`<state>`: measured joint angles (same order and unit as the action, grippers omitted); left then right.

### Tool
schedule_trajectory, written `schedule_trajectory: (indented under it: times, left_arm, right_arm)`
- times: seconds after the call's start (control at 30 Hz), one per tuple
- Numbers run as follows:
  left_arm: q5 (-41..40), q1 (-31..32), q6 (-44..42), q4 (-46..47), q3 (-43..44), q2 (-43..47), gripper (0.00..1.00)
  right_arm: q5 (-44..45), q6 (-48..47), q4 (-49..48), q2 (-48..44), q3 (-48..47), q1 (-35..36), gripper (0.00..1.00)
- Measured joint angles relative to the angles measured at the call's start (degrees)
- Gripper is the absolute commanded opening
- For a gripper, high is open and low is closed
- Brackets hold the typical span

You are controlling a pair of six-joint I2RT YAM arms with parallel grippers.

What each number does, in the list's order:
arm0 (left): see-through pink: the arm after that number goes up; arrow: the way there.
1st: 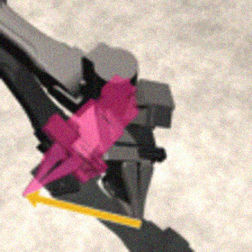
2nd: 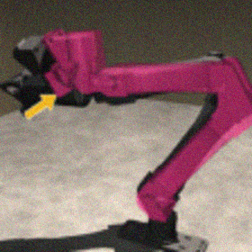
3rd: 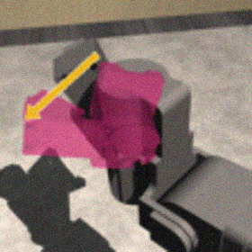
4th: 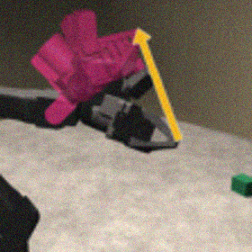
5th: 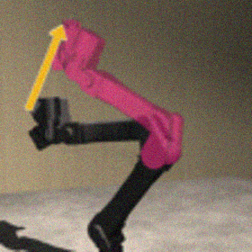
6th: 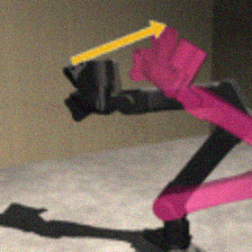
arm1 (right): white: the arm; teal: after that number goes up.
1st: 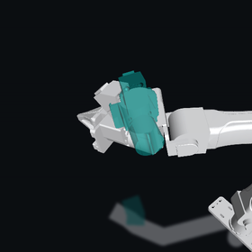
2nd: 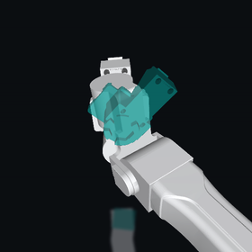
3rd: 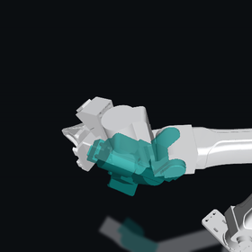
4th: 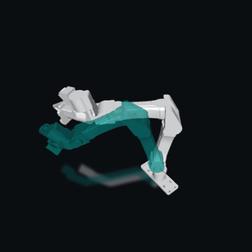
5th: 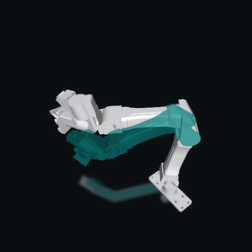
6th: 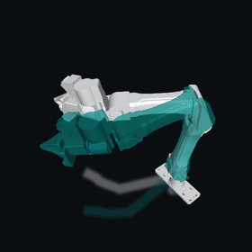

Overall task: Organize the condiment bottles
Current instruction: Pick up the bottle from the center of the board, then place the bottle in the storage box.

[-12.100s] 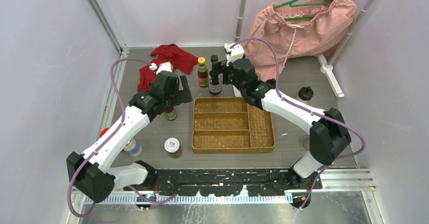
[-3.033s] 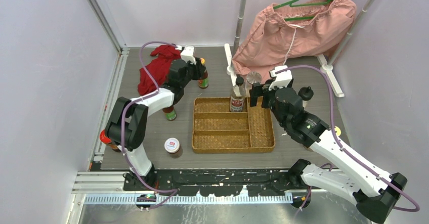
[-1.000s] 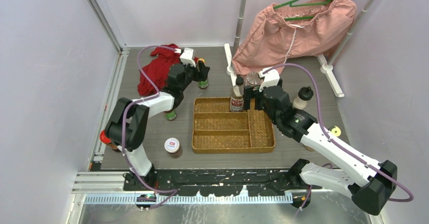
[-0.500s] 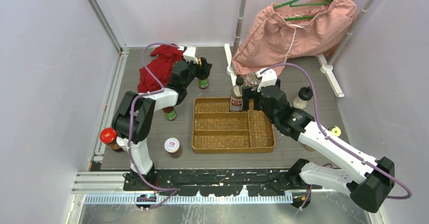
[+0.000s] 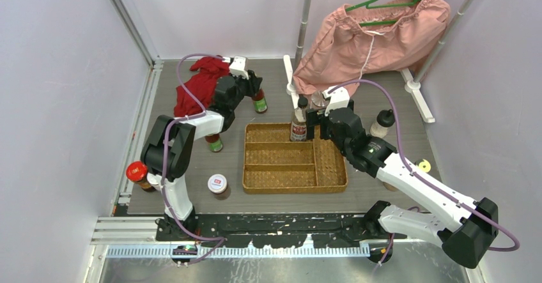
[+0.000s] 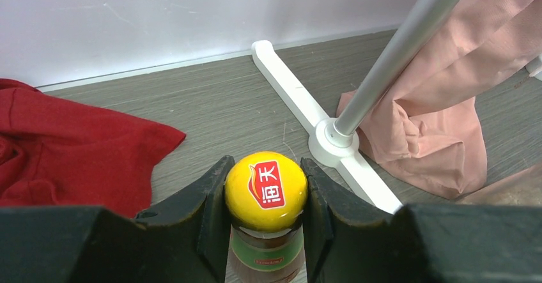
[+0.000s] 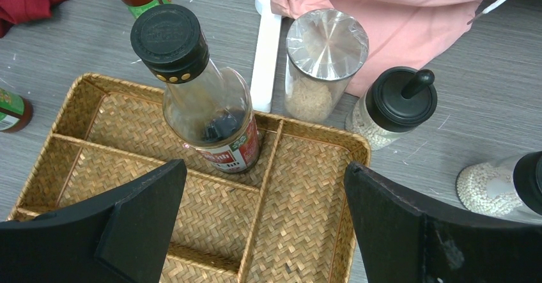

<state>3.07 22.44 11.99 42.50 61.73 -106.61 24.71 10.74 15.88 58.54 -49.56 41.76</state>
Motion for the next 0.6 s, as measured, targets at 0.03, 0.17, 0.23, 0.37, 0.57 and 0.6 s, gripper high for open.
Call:
schedule_trajectory:
  times: [0.03, 0.17, 0.23, 0.37, 0.57, 0.6]
  left_arm:
    - [0.0, 0.0, -0.1, 0.0, 0.0, 0.0, 0.26]
    - [0.1, 0.0, -0.4, -1.4, 0.0, 0.7, 0.25]
    - [0.4, 0.0, -0.5, -3.0, 0.1, 1.3, 0.25]
    - [1.2, 0.0, -0.9, -6.5, 0.8, 2.4, 0.25]
    - [2.8, 0.0, -1.9, -11.8, 1.3, 5.1, 0.24]
    - [3.1, 0.0, -2.0, -12.9, 1.8, 5.5, 0.24]
  right_arm:
    - [0.0, 0.0, 0.0, 0.0, 0.0, 0.0, 1.0]
    - [-0.2, 0.0, 0.0, 0.0, 0.0, 0.0, 1.0]
    - [-0.3, 0.0, 0.0, 0.0, 0.0, 0.0, 1.0]
    - [-0.4, 0.1, 0.0, 0.0, 0.0, 0.0, 1.0]
    - [-0.4, 0.2, 0.0, -0.2, 0.0, 0.0, 1.0]
    - [-0.4, 0.2, 0.0, -0.3, 0.0, 0.0, 1.0]
